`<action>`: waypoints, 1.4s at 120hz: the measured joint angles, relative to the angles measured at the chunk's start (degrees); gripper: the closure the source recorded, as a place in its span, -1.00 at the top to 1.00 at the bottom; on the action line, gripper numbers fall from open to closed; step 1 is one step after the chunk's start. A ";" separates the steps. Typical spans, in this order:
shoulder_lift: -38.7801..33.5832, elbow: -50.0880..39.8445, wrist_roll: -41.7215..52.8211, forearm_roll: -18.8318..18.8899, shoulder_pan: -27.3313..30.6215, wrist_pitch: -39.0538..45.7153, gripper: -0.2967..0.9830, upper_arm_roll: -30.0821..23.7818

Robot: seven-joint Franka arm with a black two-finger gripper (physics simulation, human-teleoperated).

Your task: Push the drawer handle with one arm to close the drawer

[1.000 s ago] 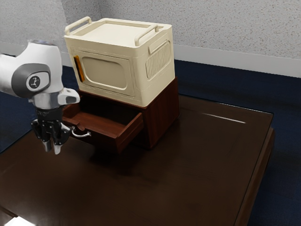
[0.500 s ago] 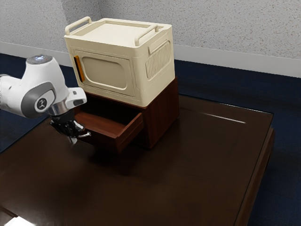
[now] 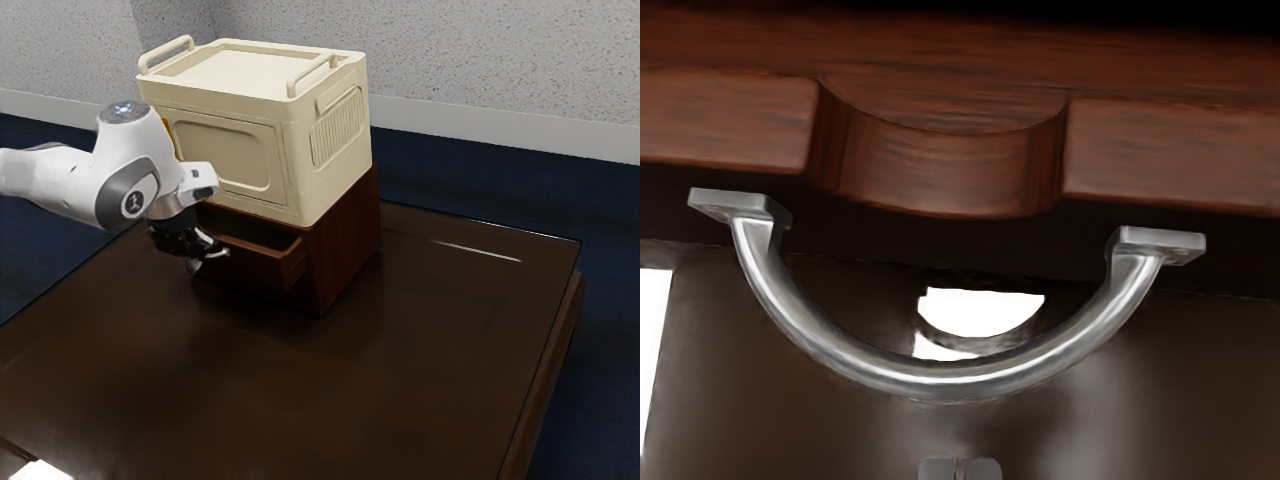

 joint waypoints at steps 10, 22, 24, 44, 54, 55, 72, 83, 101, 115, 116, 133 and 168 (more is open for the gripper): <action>2.04 2.62 0.22 0.01 -0.34 0.53 -0.69 -0.01; 4.84 5.96 0.54 0.03 -0.78 0.93 -0.69 -0.01; 5.24 6.43 0.60 0.03 -0.86 0.98 -0.69 -0.01; 9.61 11.78 1.47 -0.08 -0.89 1.26 -0.69 -0.01; 11.81 14.29 2.21 -1.30 -0.65 1.31 -0.69 -0.01; 11.97 14.49 2.30 -1.43 -0.65 1.31 -0.69 -0.01; 6.65 4.92 3.23 -7.15 -0.90 2.12 -0.69 -0.01; -5.54 -3.99 1.75 -10.05 0.00 0.85 -0.68 -1.40; -15.19 16.23 -1.70 -7.17 -1.44 -19.60 -0.17 -4.31; -15.45 21.40 -2.46 -5.01 -1.23 -31.88 0.13 -1.47; -15.45 21.47 -2.47 -4.93 -1.17 -32.52 0.15 -1.40; -16.62 21.53 -2.47 -4.52 -1.06 -40.38 0.34 -1.61; -17.06 21.16 -2.44 -4.45 -0.92 -47.22 0.49 -1.68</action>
